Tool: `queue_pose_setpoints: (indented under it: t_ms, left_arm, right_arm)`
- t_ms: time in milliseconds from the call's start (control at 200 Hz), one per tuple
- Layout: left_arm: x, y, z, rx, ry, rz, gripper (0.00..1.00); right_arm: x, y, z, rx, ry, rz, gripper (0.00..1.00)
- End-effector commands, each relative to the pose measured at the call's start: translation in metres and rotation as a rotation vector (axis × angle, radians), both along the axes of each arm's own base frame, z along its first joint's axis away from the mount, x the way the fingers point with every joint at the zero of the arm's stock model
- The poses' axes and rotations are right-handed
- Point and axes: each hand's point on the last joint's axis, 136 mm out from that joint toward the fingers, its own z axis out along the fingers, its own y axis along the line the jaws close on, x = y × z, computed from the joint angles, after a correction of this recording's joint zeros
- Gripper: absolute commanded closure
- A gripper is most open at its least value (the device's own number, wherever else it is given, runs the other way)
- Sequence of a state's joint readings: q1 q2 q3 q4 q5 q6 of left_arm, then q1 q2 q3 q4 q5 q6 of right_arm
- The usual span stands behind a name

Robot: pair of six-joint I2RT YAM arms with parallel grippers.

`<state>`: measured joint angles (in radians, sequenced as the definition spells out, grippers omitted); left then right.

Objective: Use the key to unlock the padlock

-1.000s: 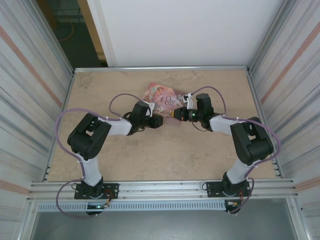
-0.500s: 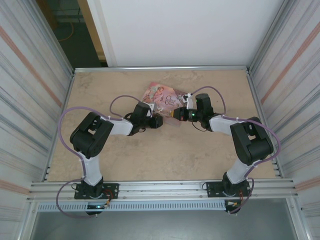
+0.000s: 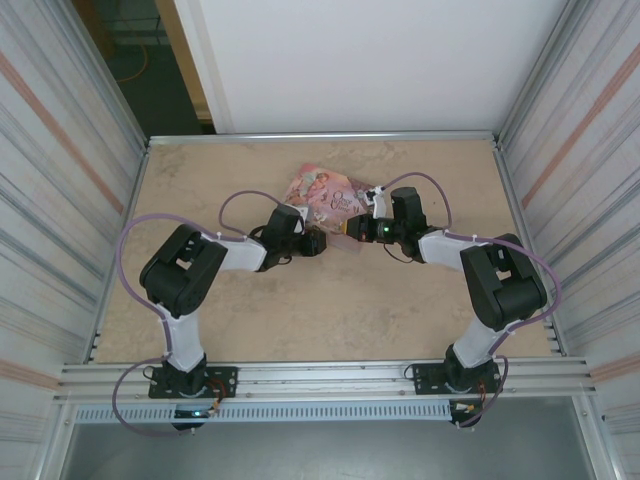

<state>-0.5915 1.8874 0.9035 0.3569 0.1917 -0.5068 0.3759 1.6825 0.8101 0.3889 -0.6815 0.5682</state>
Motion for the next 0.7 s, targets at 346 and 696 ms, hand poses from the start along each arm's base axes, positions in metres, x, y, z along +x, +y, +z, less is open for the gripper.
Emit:
queue_pose_setpoints:
  t_ms: [346,696]
  left_arm:
    - [0.014,0.008,0.031,0.076,-0.109,0.092,0.53]
    - [0.019,-0.003,0.031,0.062,-0.112,0.06,0.58]
  right_arm:
    - [-0.005,0.007,-0.006,-0.016,0.026,0.028,1.0]
    - [-0.005,0.008,-0.004,-0.013,0.023,0.031,1.0]
